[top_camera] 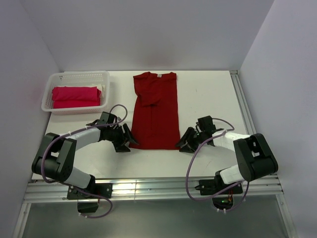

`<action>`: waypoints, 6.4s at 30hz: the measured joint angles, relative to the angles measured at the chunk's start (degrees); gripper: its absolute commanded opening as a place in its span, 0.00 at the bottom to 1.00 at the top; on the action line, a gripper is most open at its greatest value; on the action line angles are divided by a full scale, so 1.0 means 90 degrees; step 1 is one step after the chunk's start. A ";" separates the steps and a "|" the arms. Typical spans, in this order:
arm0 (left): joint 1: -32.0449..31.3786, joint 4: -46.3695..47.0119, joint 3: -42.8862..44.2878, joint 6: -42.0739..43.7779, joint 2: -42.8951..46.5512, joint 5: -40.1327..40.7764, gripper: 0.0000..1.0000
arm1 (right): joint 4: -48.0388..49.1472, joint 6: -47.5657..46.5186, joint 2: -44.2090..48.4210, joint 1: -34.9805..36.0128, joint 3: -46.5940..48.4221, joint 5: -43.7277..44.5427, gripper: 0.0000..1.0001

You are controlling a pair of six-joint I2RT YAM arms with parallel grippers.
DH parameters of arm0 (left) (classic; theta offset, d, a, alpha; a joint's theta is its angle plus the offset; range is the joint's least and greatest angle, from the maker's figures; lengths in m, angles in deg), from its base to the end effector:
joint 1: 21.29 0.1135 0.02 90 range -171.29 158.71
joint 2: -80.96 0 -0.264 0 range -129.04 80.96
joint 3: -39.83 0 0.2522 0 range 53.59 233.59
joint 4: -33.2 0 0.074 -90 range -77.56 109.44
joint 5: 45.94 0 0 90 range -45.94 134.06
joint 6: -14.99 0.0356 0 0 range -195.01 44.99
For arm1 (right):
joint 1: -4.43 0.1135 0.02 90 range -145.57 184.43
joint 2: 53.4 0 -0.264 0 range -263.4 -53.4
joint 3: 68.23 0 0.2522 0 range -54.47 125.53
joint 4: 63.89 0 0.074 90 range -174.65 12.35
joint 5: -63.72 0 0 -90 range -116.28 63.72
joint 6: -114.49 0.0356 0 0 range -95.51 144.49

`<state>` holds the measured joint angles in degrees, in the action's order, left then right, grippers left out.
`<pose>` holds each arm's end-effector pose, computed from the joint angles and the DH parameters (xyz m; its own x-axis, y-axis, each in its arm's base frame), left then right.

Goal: Roll the t-shirts
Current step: Roll the tshirt

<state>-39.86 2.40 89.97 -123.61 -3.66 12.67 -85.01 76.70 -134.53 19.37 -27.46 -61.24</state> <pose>0.2280 -0.0962 0.1387 -0.9282 -0.3637 0.0784 -0.3296 0.7063 -0.6266 0.2080 0.0766 0.1204 -0.8961 0.4312 0.1053 0.3794 0.6210 0.6858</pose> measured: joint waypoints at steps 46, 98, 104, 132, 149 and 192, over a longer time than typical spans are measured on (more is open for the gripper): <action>-0.1241 -0.0549 -0.0967 -0.1537 0.1367 0.1090 0.00 | -0.2336 -0.0624 0.0741 0.0034 -0.0102 0.0289 0.00; -0.0163 -0.2263 0.1894 -0.1192 -0.0512 0.0918 0.00 | -0.4714 -0.1676 -0.1707 -0.0427 0.3820 0.0466 0.04; -0.0063 -0.2227 0.2096 -0.1151 -0.0877 0.0823 0.00 | -0.4707 -0.1702 -0.1984 -0.0525 0.4095 0.0403 0.05; 0.0204 -0.2159 0.3092 -0.0976 -0.2021 0.0661 0.00 | -0.4631 -0.1724 -0.3262 -0.0780 0.5217 0.0095 0.11; 0.0425 -0.2011 0.3832 -0.0852 -0.2198 0.0304 0.55 | -0.4119 -0.1226 -0.3252 -0.0913 0.5433 0.0024 0.32; -0.0491 -0.1523 0.3949 0.1001 -0.2256 0.0816 0.67 | -0.1379 -0.1022 -0.2008 -0.0345 0.3313 -0.0559 0.37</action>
<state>-44.27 -11.30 125.51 -114.61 -23.97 20.01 -97.42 67.50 -152.60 16.27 2.35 -66.27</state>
